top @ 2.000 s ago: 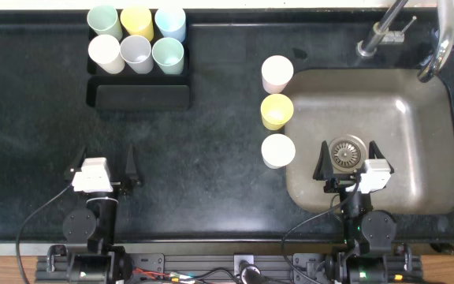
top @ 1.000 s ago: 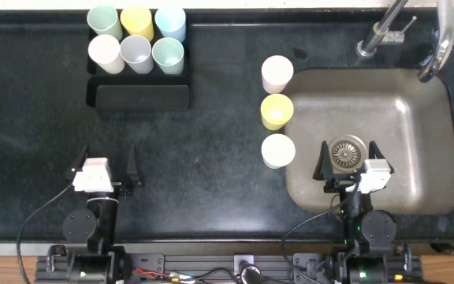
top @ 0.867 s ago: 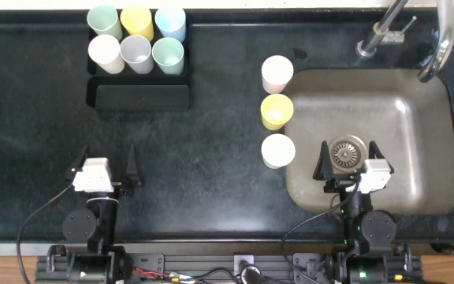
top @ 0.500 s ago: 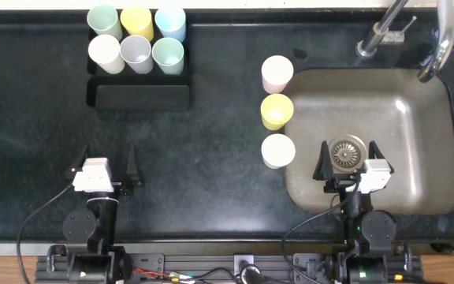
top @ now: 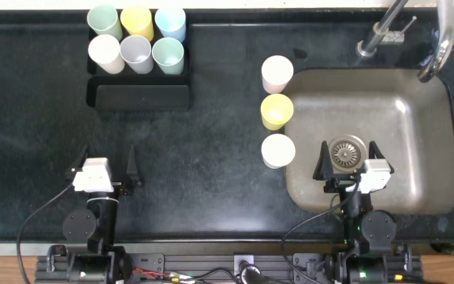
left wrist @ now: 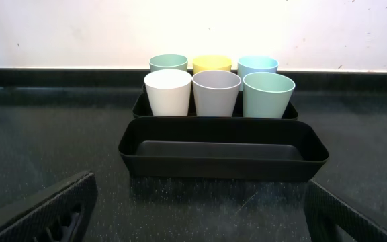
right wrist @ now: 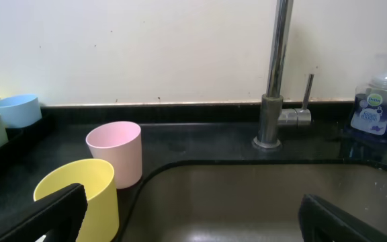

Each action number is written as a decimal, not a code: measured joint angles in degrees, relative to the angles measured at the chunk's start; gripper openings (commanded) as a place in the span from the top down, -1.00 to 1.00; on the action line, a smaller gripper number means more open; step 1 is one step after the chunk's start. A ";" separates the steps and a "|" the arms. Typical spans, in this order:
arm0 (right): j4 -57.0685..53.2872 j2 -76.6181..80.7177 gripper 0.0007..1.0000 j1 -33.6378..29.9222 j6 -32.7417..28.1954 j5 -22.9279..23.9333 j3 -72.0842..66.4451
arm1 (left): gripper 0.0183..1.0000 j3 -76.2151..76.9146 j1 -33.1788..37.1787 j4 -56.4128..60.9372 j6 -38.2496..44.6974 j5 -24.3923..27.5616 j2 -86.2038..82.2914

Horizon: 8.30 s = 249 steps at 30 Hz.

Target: Store Cups

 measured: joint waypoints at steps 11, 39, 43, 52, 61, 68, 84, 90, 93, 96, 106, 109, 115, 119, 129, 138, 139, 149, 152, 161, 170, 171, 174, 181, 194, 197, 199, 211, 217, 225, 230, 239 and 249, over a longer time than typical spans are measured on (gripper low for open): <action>0.00 0.00 -0.99 0.02 0.00 0.02 0.00 | -1.00 0.00 0.00 0.00 0.00 0.00 0.00; 0.02 0.00 -1.00 0.00 -0.02 0.02 0.00 | -1.00 5.75 0.00 -1.92 -9.09 1.73 9.11; 0.09 -0.07 -1.00 0.02 0.00 -0.02 0.00 | -1.00 27.04 -0.46 -15.45 -12.61 7.93 30.75; 0.00 -0.20 -1.00 0.00 0.00 0.02 0.00 | -1.00 96.65 -12.22 -56.39 -12.81 13.97 81.05; -0.02 -0.22 -1.00 0.00 0.00 0.00 0.00 | -1.00 116.17 -28.68 -58.66 -13.22 10.16 106.92; -0.04 -0.22 -1.00 0.02 0.00 0.02 0.00 | -1.00 116.17 -32.94 -49.37 -14.51 6.99 116.17; 0.00 -0.22 -1.00 0.02 0.00 0.00 0.00 | -1.00 116.54 -36.00 -41.40 -16.06 2.25 124.37; 0.00 -0.22 -1.00 0.00 0.00 0.00 0.00 | -1.00 116.54 -36.00 -39.17 -18.05 -1.22 126.99; -0.02 -0.22 -1.00 0.02 0.00 0.00 0.00 | -1.00 116.54 -36.00 -38.01 -19.45 -3.10 127.45; -0.02 -0.22 -1.00 0.02 -0.02 0.02 0.00 | -1.00 116.54 -36.00 -37.20 -20.65 -4.13 127.49; -0.02 -0.22 -1.00 0.00 0.00 0.02 0.00 | -1.00 116.98 -35.98 -37.05 -22.73 -4.59 130.31; -0.02 -0.22 -1.00 0.00 -0.02 0.02 0.00 | -1.00 116.98 -35.74 -37.11 -23.28 -4.57 130.81; -0.02 -0.22 -0.99 0.00 0.00 0.02 0.00 | -0.66 116.98 -34.71 -37.05 -23.82 -4.52 130.92; -0.02 -0.22 -1.00 0.00 -0.02 0.02 0.00 | -0.21 116.98 -34.47 -37.03 -23.65 -4.07 131.36; 0.00 -0.22 -1.00 0.00 0.00 0.02 0.00 | 0.96 118.16 -34.62 -34.07 -24.04 -0.22 132.85; 0.02 -0.22 -1.00 0.02 0.00 0.02 0.00 | 0.96 126.25 -33.92 -44.33 -23.34 -2.36 132.93; -0.02 -0.22 -1.00 0.02 0.02 0.02 0.00 | 0.96 126.92 -33.68 -46.27 -23.21 -2.99 131.91; 0.02 -0.22 -1.00 0.00 0.00 0.00 0.00 | 0.96 128.15 -24.41 -79.14 -29.68 -8.13 111.16; 0.00 -0.22 -0.99 0.00 0.00 0.02 0.00 | 0.96 125.11 -21.24 -80.70 -32.65 -10.45 105.02; 0.00 -0.22 -1.00 0.02 -0.02 0.02 0.00 | 0.96 96.19 -3.26 -66.31 -39.74 -5.35 88.52; 0.00 -0.22 -0.99 0.00 0.00 0.00 0.00 | 0.96 87.06 11.30 -64.26 -41.22 0.46 86.53; -0.02 -0.22 -1.00 0.02 0.00 0.00 0.00 | 0.96 87.06 11.69 -64.13 -41.24 0.46 86.53; -0.02 -0.22 -1.00 0.02 0.00 0.02 0.00 | 0.96 87.06 12.26 -63.10 -41.27 0.13 86.82; 0.00 -0.22 -1.00 0.02 0.02 0.00 0.00 | 0.96 87.06 12.26 -60.08 -42.97 -1.57 91.67; 0.00 -0.22 -0.99 0.02 0.00 0.00 0.00 | 0.96 87.06 12.24 -52.41 -44.72 -1.73 99.73; -0.02 -0.22 -1.00 0.00 0.00 0.02 0.00 | 0.96 87.06 11.96 -52.26 -45.66 -1.79 101.04; 0.00 -0.22 -1.00 0.00 0.00 0.02 0.00 | 0.96 87.06 11.43 -52.26 -46.60 -2.23 101.59; -0.02 -0.22 -1.00 0.02 0.00 0.02 0.00 | 0.96 87.06 8.48 -50.58 -49.24 -4.79 104.54; 0.00 -0.22 -1.00 0.00 0.02 0.02 0.00 | 0.96 87.06 8.48 -50.36 -49.64 -5.66 105.13; 0.00 -0.22 -1.00 0.02 -0.02 0.00 0.00 | 0.96 87.06 8.48 -49.07 -50.05 -6.99 106.01; 0.02 -0.22 -1.00 0.00 0.00 0.00 0.00 | 0.96 87.06 8.48 -48.89 -50.25 -7.39 107.93; 0.00 -0.22 -1.00 0.02 0.00 0.00 0.00 | -0.19 87.06 8.46 -48.22 -50.31 -7.82 108.41; 0.00 -0.22 -0.99 0.02 -0.02 0.00 0.00 | -0.69 87.06 8.46 -48.50 -50.42 -7.82 108.78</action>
